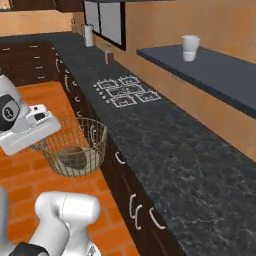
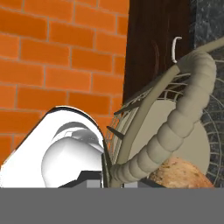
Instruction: Open the cabinet, pick up the bread from the cabinet and place it in the basket. Then move the basket to the dining counter.
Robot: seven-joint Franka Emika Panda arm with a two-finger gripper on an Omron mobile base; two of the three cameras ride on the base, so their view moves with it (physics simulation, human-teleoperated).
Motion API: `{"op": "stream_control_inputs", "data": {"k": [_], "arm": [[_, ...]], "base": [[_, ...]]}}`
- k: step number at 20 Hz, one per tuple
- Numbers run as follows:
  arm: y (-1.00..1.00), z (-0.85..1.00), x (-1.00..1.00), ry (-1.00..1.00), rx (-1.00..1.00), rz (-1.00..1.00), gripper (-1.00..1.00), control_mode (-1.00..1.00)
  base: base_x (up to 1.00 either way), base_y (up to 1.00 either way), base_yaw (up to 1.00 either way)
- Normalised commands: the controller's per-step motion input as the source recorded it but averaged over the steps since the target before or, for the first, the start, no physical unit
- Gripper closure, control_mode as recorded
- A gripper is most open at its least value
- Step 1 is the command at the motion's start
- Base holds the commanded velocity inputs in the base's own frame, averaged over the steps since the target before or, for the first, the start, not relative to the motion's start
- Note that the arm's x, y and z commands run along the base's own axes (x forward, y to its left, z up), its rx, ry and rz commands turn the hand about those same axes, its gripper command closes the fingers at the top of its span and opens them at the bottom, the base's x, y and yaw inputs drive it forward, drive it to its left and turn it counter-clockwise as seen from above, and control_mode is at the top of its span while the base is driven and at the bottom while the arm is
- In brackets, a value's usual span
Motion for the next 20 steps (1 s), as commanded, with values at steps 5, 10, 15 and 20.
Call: {"op": "stream_control_inputs", "data": {"k": [5,10,15,20], "arm": [[0.0,0.0,0.0,0.0,0.0,0.0,1.0,1.0],[0.0,0.0,0.0,0.0,0.0,0.0,1.0,1.0],[0.0,0.0,0.0,0.0,0.0,0.0,1.0,1.0],[0.0,0.0,0.0,0.0,0.0,0.0,1.0,1.0]], "base": [[0.0,0.0,1.0],[0.0,0.12,0.95],[-0.05,0.99,0.12],[0.03,1.0,-0.36]]}}
